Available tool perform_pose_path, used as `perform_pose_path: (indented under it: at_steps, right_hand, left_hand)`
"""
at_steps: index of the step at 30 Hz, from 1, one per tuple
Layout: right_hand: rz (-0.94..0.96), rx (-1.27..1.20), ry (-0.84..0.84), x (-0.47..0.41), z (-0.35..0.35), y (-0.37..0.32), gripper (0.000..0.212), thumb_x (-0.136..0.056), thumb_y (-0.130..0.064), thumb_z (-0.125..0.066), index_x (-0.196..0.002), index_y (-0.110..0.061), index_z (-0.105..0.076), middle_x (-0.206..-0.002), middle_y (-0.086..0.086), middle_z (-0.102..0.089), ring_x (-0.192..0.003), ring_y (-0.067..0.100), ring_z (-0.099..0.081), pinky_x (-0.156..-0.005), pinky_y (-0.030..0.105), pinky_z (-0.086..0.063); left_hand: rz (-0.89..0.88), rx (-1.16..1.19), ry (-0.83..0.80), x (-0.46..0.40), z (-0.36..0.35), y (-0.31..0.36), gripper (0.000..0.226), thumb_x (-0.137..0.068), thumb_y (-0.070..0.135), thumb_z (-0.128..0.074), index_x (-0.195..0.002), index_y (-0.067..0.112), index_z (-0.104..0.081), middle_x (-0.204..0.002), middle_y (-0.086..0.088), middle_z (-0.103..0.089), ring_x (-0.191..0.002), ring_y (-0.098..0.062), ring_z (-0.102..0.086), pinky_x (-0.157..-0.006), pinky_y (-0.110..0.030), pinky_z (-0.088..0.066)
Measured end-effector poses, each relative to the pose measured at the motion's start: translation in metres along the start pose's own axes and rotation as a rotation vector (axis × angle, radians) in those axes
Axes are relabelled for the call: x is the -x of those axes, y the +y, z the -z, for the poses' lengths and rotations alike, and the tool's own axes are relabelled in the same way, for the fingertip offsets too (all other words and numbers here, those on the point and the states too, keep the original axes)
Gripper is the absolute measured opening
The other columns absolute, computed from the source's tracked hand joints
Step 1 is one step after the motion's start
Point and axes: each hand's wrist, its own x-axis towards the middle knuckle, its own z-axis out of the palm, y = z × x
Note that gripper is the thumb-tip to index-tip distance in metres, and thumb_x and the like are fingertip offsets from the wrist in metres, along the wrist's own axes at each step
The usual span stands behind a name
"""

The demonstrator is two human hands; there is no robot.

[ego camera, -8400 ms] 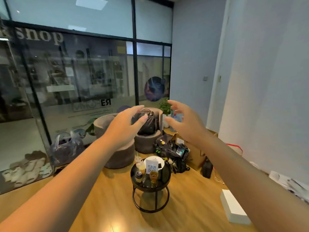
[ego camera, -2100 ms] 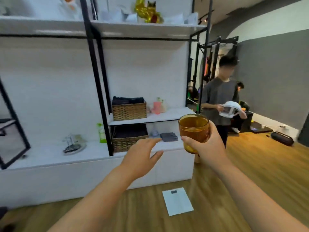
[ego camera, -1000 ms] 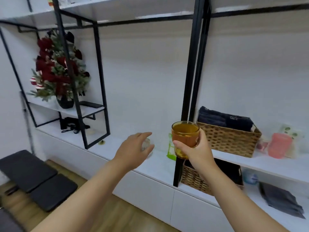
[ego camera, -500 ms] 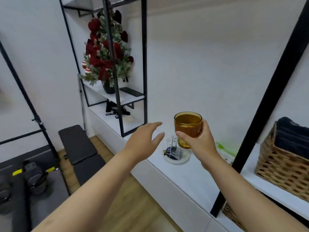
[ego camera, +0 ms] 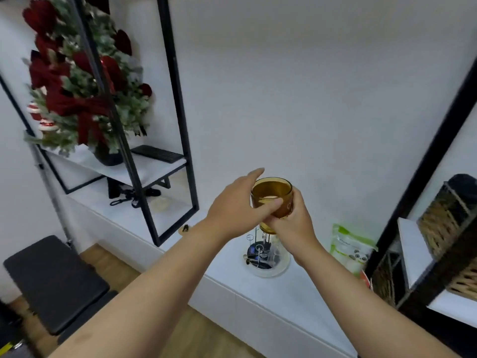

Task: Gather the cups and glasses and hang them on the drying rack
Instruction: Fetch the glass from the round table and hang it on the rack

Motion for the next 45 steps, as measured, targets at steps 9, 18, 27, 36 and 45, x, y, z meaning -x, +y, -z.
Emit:
perform_pose_path:
  at_steps: [9, 18, 27, 36, 45]
  right_hand:
    - [0.018, -0.018, 0.093, -0.075, -0.025, 0.032, 0.067, -0.075, -0.018, -0.084, -0.131, -0.042, -0.056, -0.119, -0.02, -0.072, -0.106, 0.004, -0.072, -0.078, 0.027, -0.063]
    - [-0.189, -0.274, -0.063, -0.148, -0.019, 0.068, 0.073, -0.079, -0.039, -0.089, -0.142, -0.047, -0.053, -0.136, -0.009, -0.068, -0.123, 0.015, -0.068, -0.096, 0.046, -0.061]
    - [-0.441, -1.015, -0.113, -0.191, -0.008, 0.143, 0.056, -0.094, -0.054, -0.075, -0.142, -0.028, -0.065, -0.15, 0.015, -0.06, -0.137, 0.037, -0.059, -0.102, 0.057, -0.054]
    - [-0.471, -0.768, 0.167, -0.172, -0.01, 0.178, 0.068, -0.095, -0.055, -0.067, -0.153, -0.023, -0.05, -0.148, 0.011, -0.063, -0.136, 0.03, -0.061, -0.112, 0.068, -0.04]
    - [-0.45, -0.707, 0.502, -0.131, -0.02, 0.276, 0.064, -0.076, -0.033, -0.082, -0.137, -0.038, -0.063, -0.131, 0.015, -0.072, -0.112, 0.038, -0.072, -0.095, 0.064, -0.057]
  left_hand:
    - [-0.059, 0.174, -0.002, -0.086, -0.028, -0.043, 0.099, -0.069, 0.072, -0.078, -0.152, 0.042, -0.035, -0.138, 0.013, -0.057, -0.122, -0.003, -0.054, -0.101, -0.028, -0.048]
    - [0.087, 0.378, 0.009, -0.155, -0.048, -0.081, 0.09, -0.066, 0.063, -0.088, -0.142, 0.054, -0.039, -0.127, 0.014, -0.061, -0.113, -0.001, -0.06, -0.097, -0.032, -0.055]
    - [0.239, 0.833, -0.107, -0.207, -0.092, -0.117, 0.086, -0.063, 0.059, -0.094, -0.134, 0.064, -0.046, -0.133, 0.006, -0.061, -0.114, -0.015, -0.071, -0.096, -0.039, -0.059]
    - [0.177, 0.855, -0.408, -0.205, -0.146, -0.177, 0.096, -0.065, 0.065, -0.087, -0.144, 0.062, -0.034, -0.134, 0.012, -0.063, -0.118, -0.001, -0.065, -0.088, -0.018, -0.055]
    - [0.23, 0.774, -0.617, -0.161, -0.223, -0.294, 0.08, -0.062, 0.07, -0.085, -0.13, 0.07, -0.043, -0.134, 0.029, -0.055, -0.116, 0.015, -0.057, -0.084, -0.013, -0.055]
